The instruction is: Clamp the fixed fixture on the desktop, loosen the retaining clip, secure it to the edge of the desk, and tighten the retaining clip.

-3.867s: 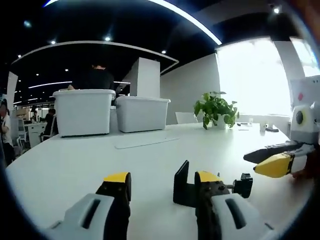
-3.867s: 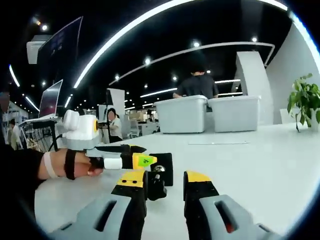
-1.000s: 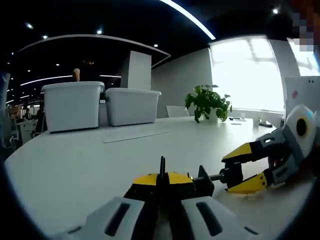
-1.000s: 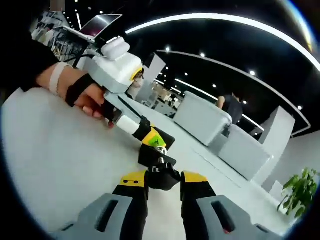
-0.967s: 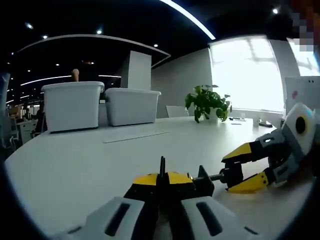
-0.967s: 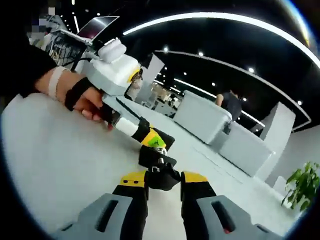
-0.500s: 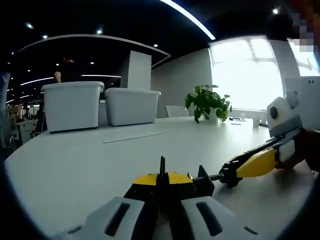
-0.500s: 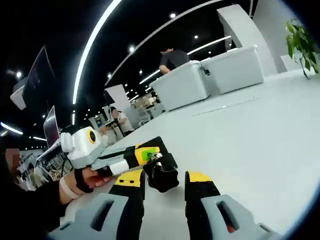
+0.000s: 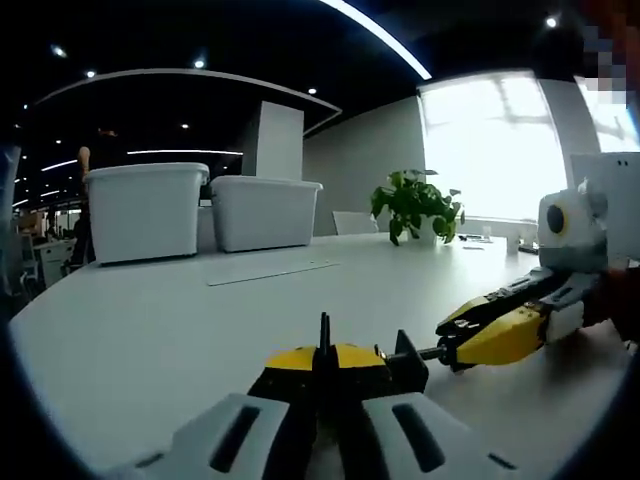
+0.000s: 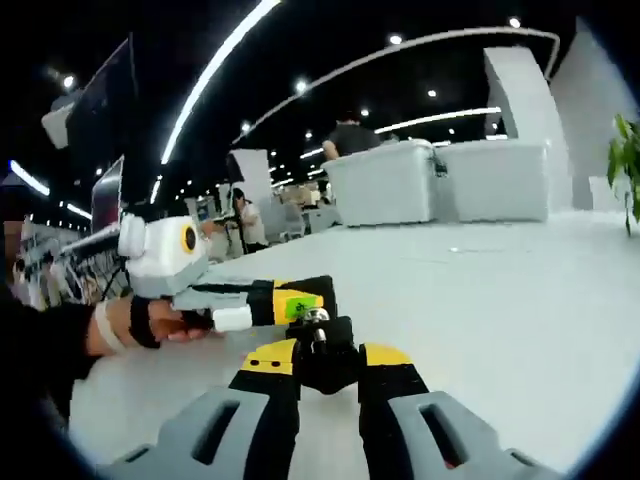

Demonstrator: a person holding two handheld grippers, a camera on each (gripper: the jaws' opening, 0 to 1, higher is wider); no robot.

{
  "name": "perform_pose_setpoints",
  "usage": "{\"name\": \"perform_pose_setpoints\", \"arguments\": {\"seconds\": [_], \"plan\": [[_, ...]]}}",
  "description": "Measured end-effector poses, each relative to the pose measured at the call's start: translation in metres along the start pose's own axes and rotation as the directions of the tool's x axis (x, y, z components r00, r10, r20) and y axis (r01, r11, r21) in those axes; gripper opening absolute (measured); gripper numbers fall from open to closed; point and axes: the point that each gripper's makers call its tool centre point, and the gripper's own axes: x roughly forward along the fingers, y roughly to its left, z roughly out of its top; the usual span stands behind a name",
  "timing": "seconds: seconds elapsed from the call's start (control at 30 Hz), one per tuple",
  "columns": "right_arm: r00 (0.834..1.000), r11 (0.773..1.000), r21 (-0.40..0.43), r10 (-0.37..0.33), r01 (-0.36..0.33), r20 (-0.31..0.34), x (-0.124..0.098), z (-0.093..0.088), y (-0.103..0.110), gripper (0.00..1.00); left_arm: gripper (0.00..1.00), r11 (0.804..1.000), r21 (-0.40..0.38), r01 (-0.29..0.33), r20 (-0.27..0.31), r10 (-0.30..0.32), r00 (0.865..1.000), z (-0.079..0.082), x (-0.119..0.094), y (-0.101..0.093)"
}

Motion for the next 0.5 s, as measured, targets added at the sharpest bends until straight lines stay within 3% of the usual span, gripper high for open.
{"name": "perform_pose_setpoints", "arguments": {"seconds": [0.1,0.17,0.23,0.37,0.5], "plan": [[1.0,0.976,-0.218,-0.02,0.024,0.019,-0.002,0.002,0.007,0.2,0.04,1.0,-0.002,-0.001,0.0,0.001,1.0,0.0,0.0,0.0],[0.999,0.944,-0.328,-0.033,0.04,0.025,-0.003,0.002,0.01,0.2,0.04,1.0,-0.003,-0.001,-0.001,0.001,1.0,0.0,0.0,0.0],[0.999,0.894,-0.445,-0.04,0.052,0.036,-0.003,0.003,0.013,0.2,0.04,1.0,-0.004,-0.002,-0.001,0.002,1.0,0.0,0.0,0.0],[0.998,0.835,-0.548,-0.025,0.051,0.054,-0.005,0.006,0.024,0.21,0.04,1.0,-0.005,-0.004,-0.001,0.004,1.0,0.0,0.0,0.0],[0.997,0.81,-0.583,-0.026,0.06,0.067,-0.009,0.005,0.027,0.22,0.04,1.0,-0.007,-0.004,-0.001,0.004,1.0,0.0,0.0,0.0]]}}
